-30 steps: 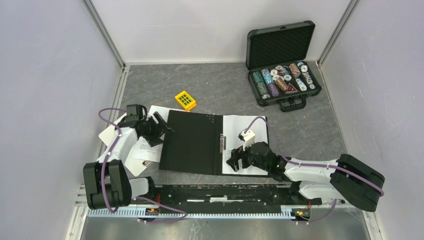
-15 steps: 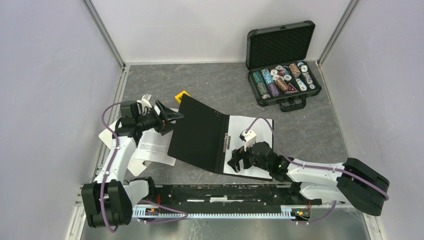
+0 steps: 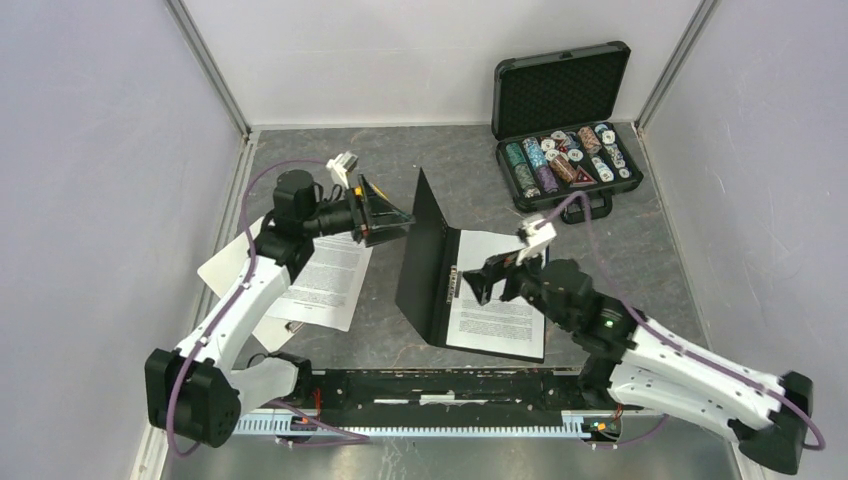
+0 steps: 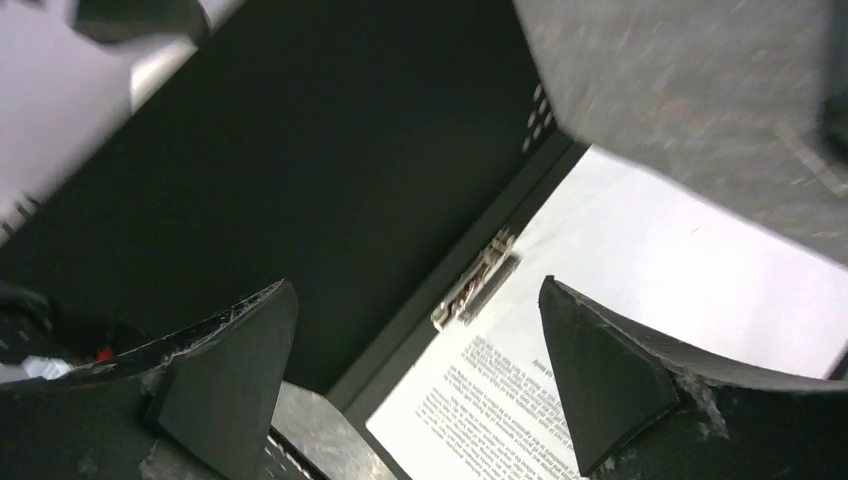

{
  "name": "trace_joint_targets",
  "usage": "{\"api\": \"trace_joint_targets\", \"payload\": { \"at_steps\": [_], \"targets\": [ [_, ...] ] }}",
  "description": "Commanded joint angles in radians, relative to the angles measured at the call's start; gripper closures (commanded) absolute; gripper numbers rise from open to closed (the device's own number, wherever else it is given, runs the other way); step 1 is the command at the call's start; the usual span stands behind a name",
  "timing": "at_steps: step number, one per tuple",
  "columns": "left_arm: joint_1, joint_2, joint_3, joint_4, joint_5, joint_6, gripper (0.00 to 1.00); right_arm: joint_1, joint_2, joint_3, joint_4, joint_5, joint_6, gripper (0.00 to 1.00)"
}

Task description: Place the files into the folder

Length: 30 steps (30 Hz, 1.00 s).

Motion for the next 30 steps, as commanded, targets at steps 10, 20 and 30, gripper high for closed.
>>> {"api": "trace_joint_targets", "payload": {
  "at_steps": [10, 20, 30],
  "targets": [
    [-0.412, 0.279, 0.202, 0.145, -0.164, -0.032, 0.14, 0.0, -0.423, 0.167, -0.267, 0.293, -0.011, 0.02],
    [-0.28, 0.304, 0.464, -0.469, -0.395, 0.301, 0.16, 0.0, -0.369, 0.136, -0.288, 0.217, -0.005, 0.02],
    [0.279, 0.264, 0.239, -0.722, -0.528, 0.657, 0.07, 0.0, -0.308, 0.015, -0.18, 0.08, 0.0, 0.02]
  ]
}}
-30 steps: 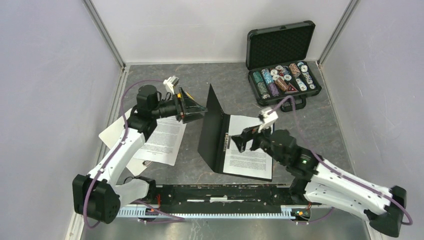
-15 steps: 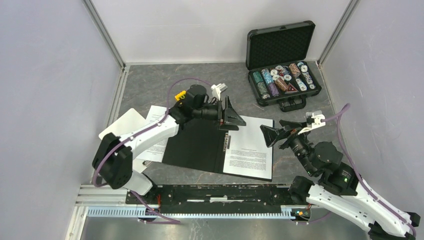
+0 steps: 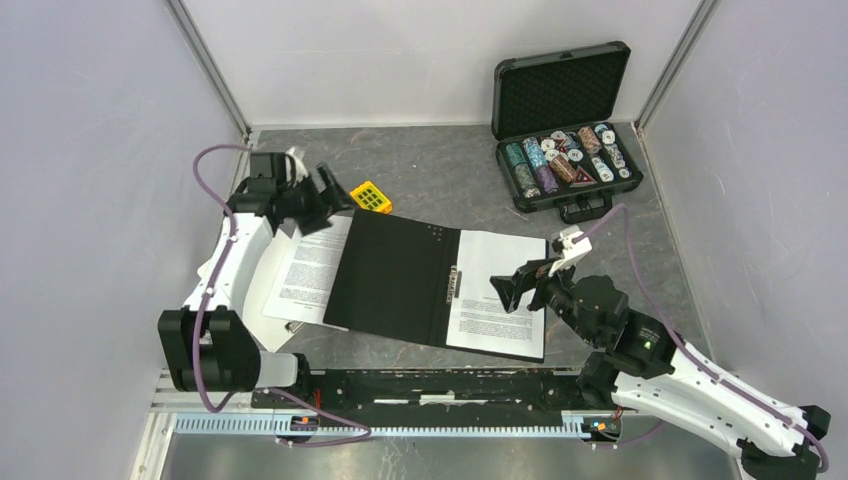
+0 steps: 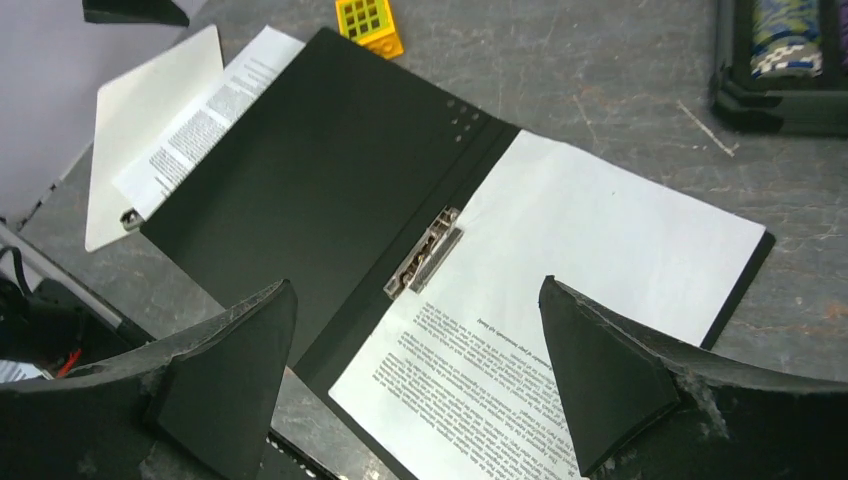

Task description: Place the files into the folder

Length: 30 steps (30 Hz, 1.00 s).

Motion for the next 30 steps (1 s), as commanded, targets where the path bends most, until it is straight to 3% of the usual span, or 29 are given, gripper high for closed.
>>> {"api": "trace_joint_targets", "payload": {
  "at_steps": [1, 14, 22, 27, 30],
  "targets": [
    [0.132, 0.052, -0.103, -0.159, -0.032, 0.232, 0.06, 0.0, 0.007, -0.016, 0.086, -0.057, 0.0, 0.02],
    [0.175, 0.313, -0.14, -0.092, 0.156, 0.232, 0.07, 0.0, 0.051, 0.002, 0.135, -0.101, -0.028, 0.02],
    [0.175, 0.344, -0.141, -0.079, 0.193, 0.223, 0.09, 0.0, 0.06, 0.011, 0.131, -0.111, -0.034, 0.02],
    [0.169, 0.306, -0.218, 0.022, 0.43, 0.154, 0.24, 0.0, 0.061, 0.014, 0.137, -0.113, -0.032, 0.02],
    [0.133, 0.209, -0.281, 0.09, 0.46, 0.086, 0.28, 0.0, 0.057, 0.024, 0.131, -0.115, -0.032, 0.02]
  ]
}}
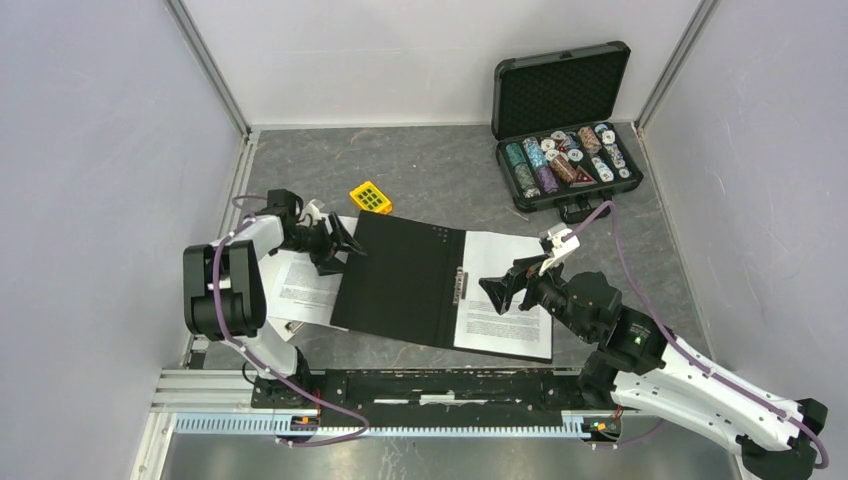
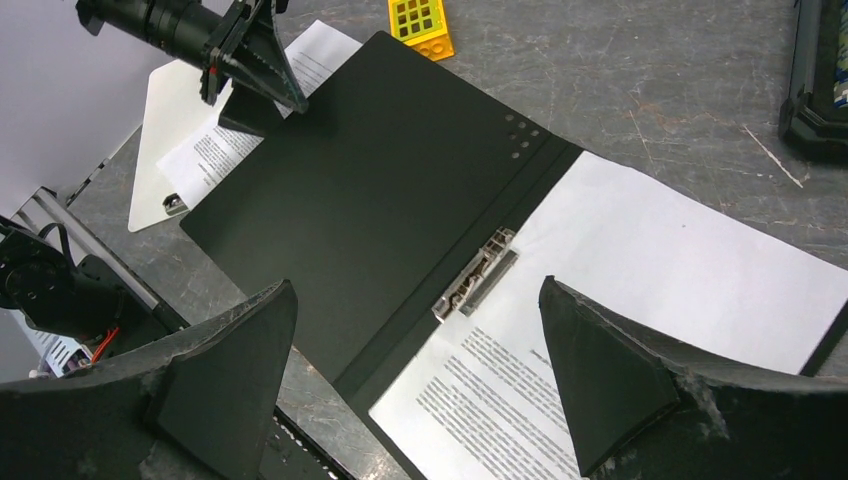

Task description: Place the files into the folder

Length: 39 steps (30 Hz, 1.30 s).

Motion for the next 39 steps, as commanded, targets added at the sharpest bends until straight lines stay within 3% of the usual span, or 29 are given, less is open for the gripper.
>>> {"api": "trace_joint_targets", "payload": {
  "at_steps": [1, 4, 9, 20, 23, 33, 39],
  "targets": [
    [-0.055, -0.151, -0.056, 0.094, 0.169, -0.091, 0.3, 0.0, -0.007, 0.049, 0.032, -0.013, -0.014, 0.02],
    [-0.09, -0.241, -0.041, 0.093, 0.199, -0.137, 0.3, 0.0, -0.008, 0.055, 0.025, -0.012, -0.014, 0.02],
    [-0.212, -0.351, 0.006, 0.144, 0.175, -0.241, 0.22, 0.0, -0.003, 0.051, 0.025, -0.016, -0.014, 0.02],
    [-0.456, -0.378, 0.118, 0.262, 0.067, -0.397, 0.19, 0.0, -0.049, 0.078, -0.004, -0.018, -0.011, 0.02],
    [-0.523, -0.387, 0.123, 0.37, 0.066, -0.494, 0.17, 0.0, -0.063, 0.094, -0.021, -0.015, -0.015, 0.02],
    [-0.783, -0.222, 0.199, 0.604, -0.029, -0.617, 0.16, 0.0, -0.163, 0.15, -0.051, -0.021, -0.003, 0.02],
    [-0.86, -0.077, 0.298, 0.658, -0.069, -0.63, 0.22, 0.0, -0.275, 0.181, -0.057, 0.005, 0.008, 0.02]
  ]
}}
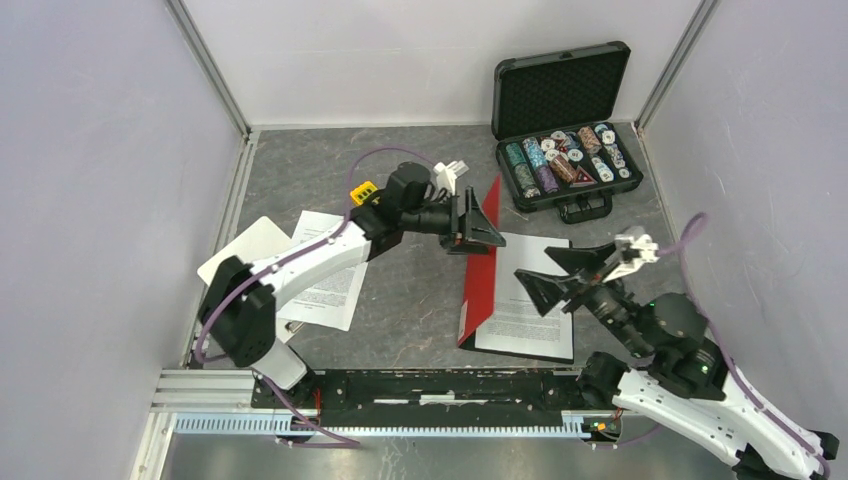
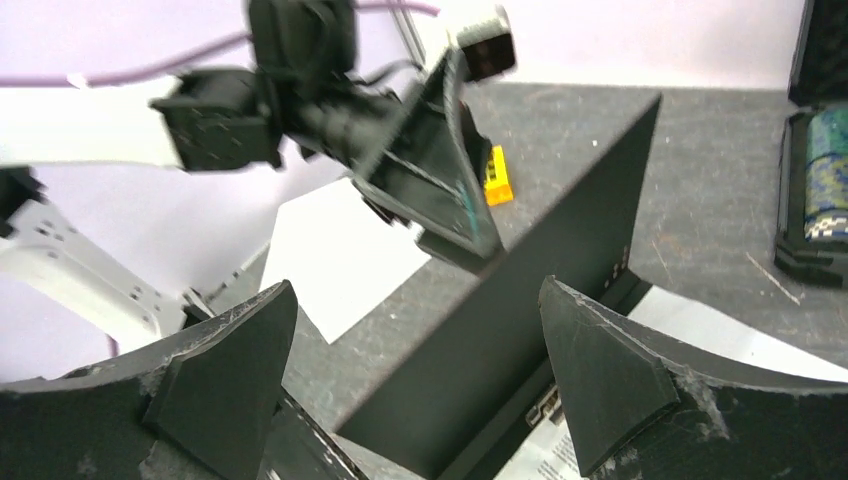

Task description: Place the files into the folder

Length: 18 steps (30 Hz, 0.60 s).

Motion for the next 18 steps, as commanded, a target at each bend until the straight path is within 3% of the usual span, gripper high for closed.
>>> {"api": "trace_joint_targets", "payload": {
  "at_steps": [1, 12, 18],
  "targets": [
    [-0.03, 0.076, 0.084, 0.091, -0.041, -0.045, 0.22, 0.001, -0.059, 0.061, -0.001, 0.026, 0.008, 0.02],
    [0.0, 0.097, 0.134, -0.163, -0.195, 0.118, 0.21, 0.0, 0.027, 0.046, -0.044, -0.017, 0.025, 0.06],
    [0.004, 0.141, 0.159, -0.316, -0.296, 0.209, 0.23, -0.001, 0.092, 0.031, -0.029, -0.062, 0.034, 0.16]
  ]
}}
